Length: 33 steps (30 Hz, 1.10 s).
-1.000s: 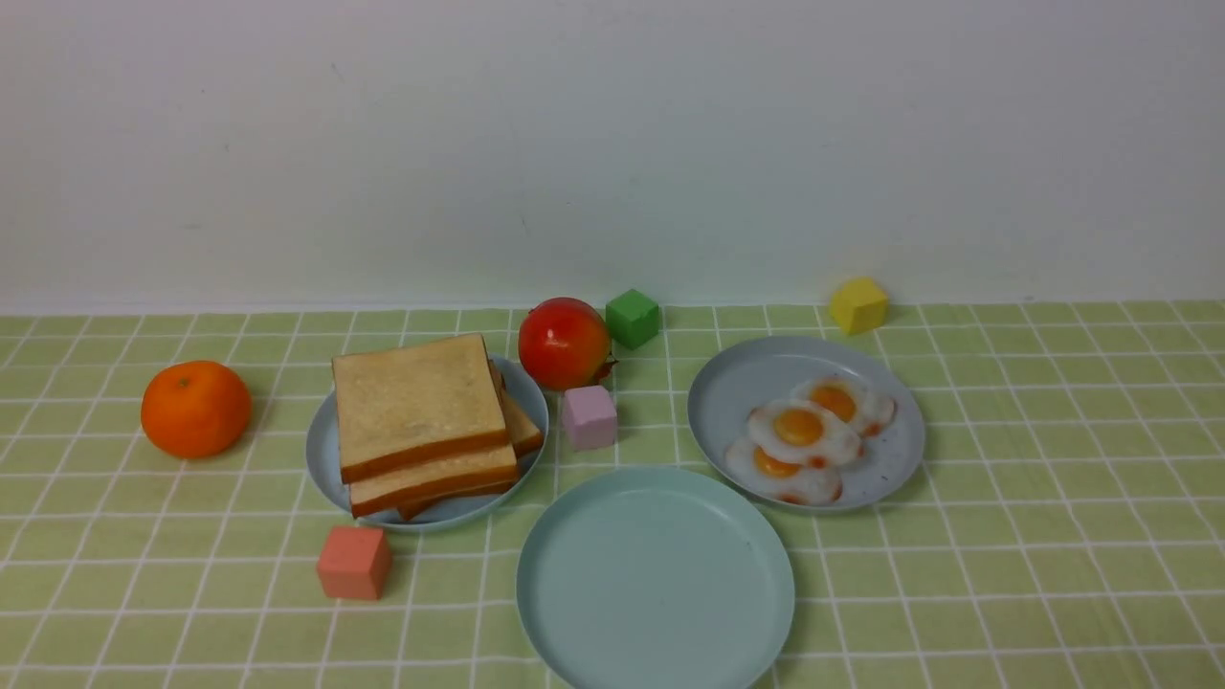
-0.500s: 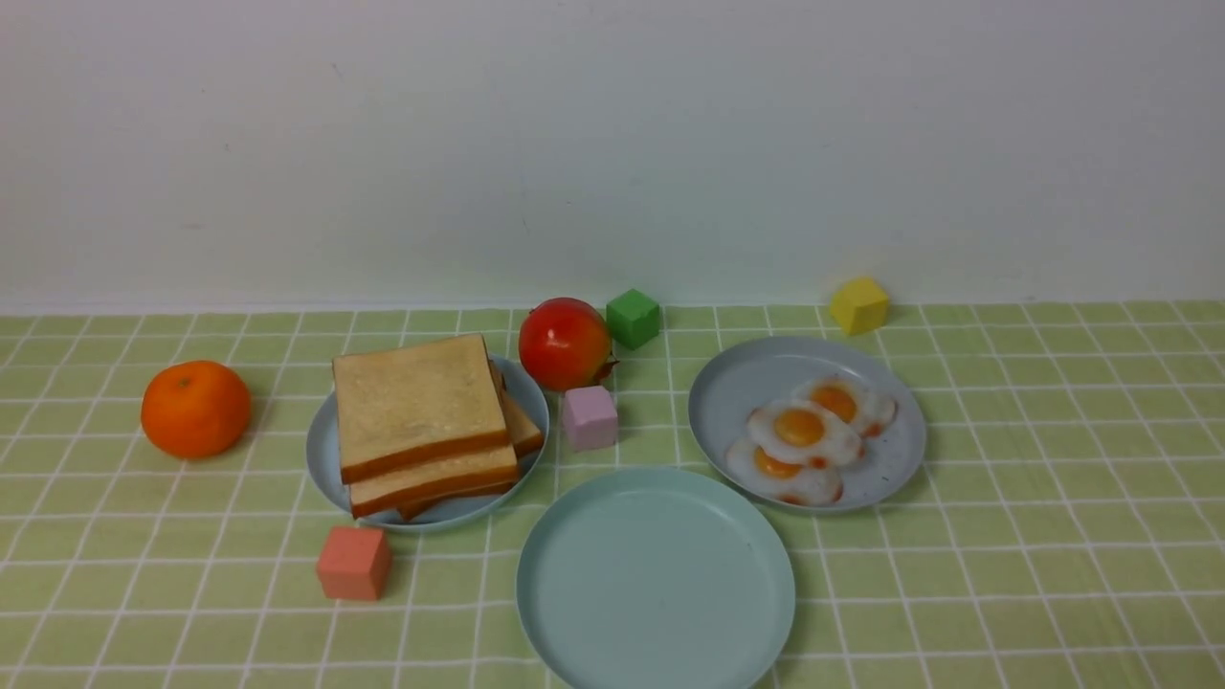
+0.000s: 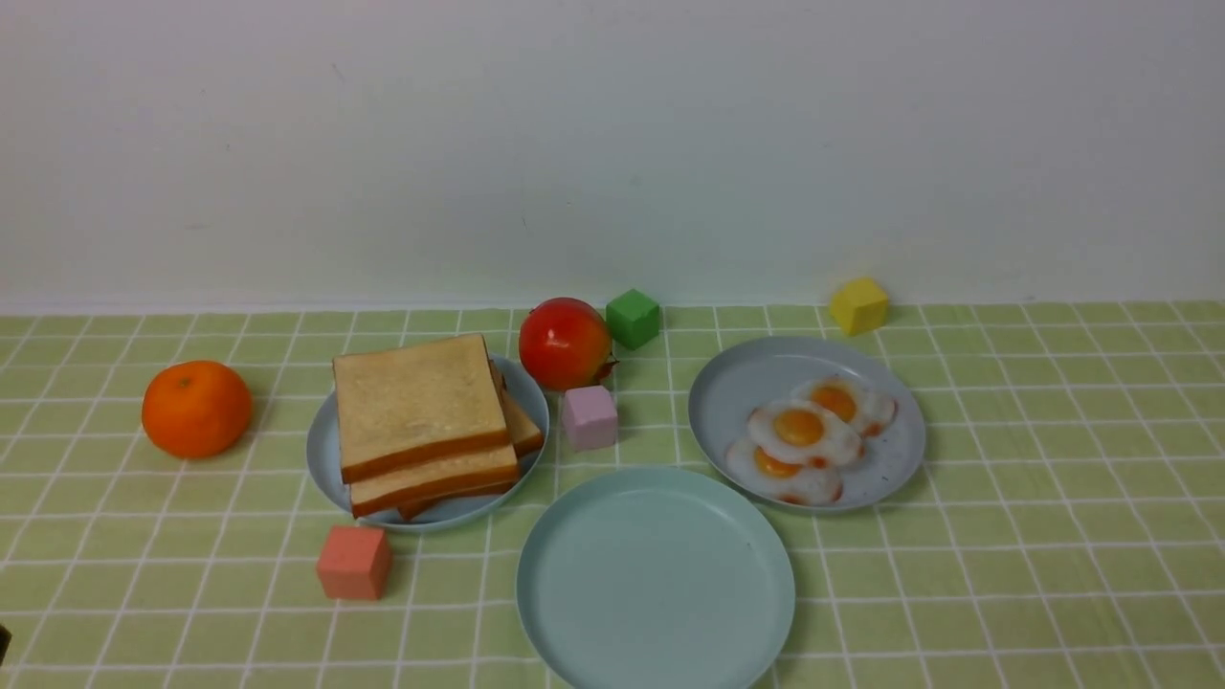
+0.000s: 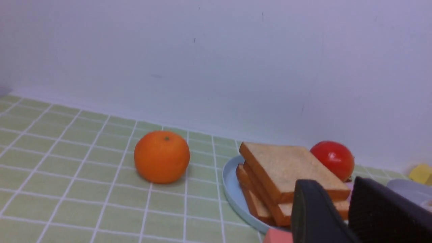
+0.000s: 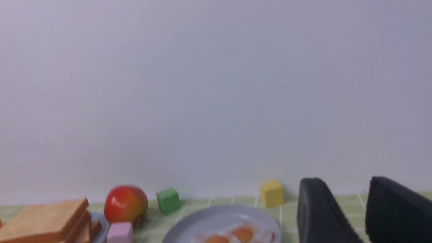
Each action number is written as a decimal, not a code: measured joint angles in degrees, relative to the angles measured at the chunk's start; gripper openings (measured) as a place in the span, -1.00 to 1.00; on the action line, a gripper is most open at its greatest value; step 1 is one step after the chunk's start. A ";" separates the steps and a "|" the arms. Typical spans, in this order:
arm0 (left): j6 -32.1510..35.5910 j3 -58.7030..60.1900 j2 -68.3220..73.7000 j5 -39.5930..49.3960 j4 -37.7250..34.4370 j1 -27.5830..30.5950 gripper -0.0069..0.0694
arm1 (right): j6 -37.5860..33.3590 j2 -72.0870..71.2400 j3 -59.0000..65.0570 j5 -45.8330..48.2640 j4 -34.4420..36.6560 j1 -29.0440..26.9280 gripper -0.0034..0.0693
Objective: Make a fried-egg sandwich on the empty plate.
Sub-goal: Use the left arm to grab a slice of bread
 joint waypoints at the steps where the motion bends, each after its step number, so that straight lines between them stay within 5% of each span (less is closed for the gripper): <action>1: 0.00 0.00 0.00 0.00 0.00 0.00 -0.33 | 0.00 0.00 0.00 -0.73 0.00 0.00 -0.25; 7: 0.00 0.08 0.00 -0.85 -0.12 0.00 -0.32 | 0.00 0.00 0.00 -2.17 -0.01 0.00 -0.25; 11: -3.45 0.15 0.00 -9.41 -2.49 0.00 -0.31 | 1.42 0.00 0.00 -5.99 0.72 0.00 -0.25; 15: -11.95 -0.83 0.00 -27.77 -6.68 0.00 -0.30 | 7.53 0.00 -2.06 -11.44 4.93 0.00 -0.25; 17: -13.52 -5.03 0.00 -27.14 -6.88 0.00 -0.29 | 8.37 0.14 -6.69 -10.72 6.27 0.00 -0.25; 27: -17.54 -43.98 18.51 6.52 -3.42 0.00 -0.27 | 8.62 21.18 -46.20 18.10 7.30 0.00 -0.25; 33: -20.33 -50.72 34.43 25.40 -3.20 0.00 -0.25 | 8.62 34.17 -52.13 33.76 7.25 0.00 -0.25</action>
